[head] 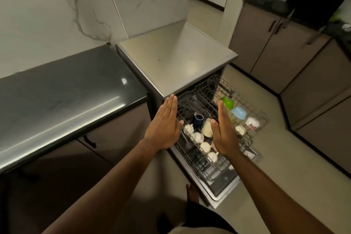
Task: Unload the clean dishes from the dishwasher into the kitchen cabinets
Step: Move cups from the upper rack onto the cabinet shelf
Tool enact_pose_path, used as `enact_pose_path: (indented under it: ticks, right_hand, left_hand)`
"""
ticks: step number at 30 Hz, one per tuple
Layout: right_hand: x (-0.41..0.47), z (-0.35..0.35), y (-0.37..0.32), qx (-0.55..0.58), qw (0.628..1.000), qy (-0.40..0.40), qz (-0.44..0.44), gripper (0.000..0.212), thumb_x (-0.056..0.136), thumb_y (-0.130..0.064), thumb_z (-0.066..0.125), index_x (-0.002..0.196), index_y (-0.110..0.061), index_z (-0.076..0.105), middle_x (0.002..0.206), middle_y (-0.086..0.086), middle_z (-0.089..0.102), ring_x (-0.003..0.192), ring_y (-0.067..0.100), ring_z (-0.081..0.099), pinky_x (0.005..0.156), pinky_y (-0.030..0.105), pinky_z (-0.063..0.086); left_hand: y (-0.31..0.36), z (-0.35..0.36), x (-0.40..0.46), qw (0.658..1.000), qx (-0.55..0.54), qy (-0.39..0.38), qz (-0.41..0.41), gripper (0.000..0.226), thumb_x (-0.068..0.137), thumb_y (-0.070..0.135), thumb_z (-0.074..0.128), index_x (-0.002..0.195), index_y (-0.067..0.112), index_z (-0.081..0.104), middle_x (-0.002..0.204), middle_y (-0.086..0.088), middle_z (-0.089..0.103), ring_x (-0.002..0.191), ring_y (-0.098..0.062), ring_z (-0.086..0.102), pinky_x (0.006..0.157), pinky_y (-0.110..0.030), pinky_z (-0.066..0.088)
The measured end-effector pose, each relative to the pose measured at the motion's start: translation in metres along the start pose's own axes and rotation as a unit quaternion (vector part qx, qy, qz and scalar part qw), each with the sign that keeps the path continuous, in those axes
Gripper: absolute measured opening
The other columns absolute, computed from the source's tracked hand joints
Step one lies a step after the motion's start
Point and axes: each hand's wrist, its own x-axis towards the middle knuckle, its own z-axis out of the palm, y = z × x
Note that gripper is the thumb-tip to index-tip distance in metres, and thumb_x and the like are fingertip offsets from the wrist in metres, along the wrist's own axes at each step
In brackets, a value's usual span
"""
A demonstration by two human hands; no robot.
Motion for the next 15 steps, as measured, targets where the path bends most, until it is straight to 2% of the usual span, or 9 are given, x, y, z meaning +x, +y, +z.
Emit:
enact_pose_path:
  ticks: [4,9,15]
  right_hand:
    - [-0.033,0.011,0.043,-0.016,0.996,-0.053,0.068,0.064,0.102,-0.046,0.023,0.157,-0.023,0.001,0.163,-0.013,0.0,0.149,-0.001,-0.003,0.122,0.043,0.014]
    - [-0.058,0.018,0.079,-0.023,0.987,-0.099,0.122,0.066,0.1,-0.049,0.022,0.157,-0.018,0.008,0.163,-0.003,0.011,0.15,0.01,0.007,0.121,0.048,0.016]
    - [-0.071,0.02,0.126,-0.032,0.972,-0.157,0.172,0.066,0.1,-0.052,0.021,0.156,-0.017,0.018,0.163,-0.001,0.018,0.151,0.013,0.011,0.122,0.044,0.017]
  left_hand:
    - [0.001,0.029,-0.003,0.999,-0.013,-0.048,-0.012,0.074,0.103,0.041,0.032,0.154,0.013,-0.013,0.163,-0.004,-0.014,0.15,-0.014,-0.016,0.124,-0.038,0.004]
    - [0.002,0.054,0.003,0.995,-0.005,-0.094,-0.017,0.074,0.103,0.04,0.033,0.154,0.012,-0.012,0.164,-0.005,-0.012,0.15,-0.015,-0.015,0.124,-0.036,0.002]
    - [0.013,0.088,0.024,0.988,-0.015,-0.153,-0.016,0.074,0.103,0.042,0.033,0.156,0.012,-0.009,0.165,-0.006,-0.002,0.151,-0.016,-0.007,0.123,-0.032,0.001]
